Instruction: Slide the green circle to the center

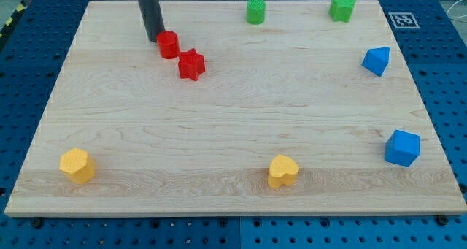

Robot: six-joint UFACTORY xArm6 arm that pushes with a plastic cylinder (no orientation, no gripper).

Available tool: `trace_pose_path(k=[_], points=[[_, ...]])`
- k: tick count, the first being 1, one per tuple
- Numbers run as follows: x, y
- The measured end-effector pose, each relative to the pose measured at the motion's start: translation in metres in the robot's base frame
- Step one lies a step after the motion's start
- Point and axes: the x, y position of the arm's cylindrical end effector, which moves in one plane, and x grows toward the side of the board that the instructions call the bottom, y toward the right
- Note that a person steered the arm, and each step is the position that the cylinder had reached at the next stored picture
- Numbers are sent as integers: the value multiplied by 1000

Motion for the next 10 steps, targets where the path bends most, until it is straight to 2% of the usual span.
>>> trace_pose_path(k=[1, 2, 4, 7, 8, 10], points=[[10, 21], [4, 18], [-75, 28], [-109, 139], [-100, 171], [-29, 217]])
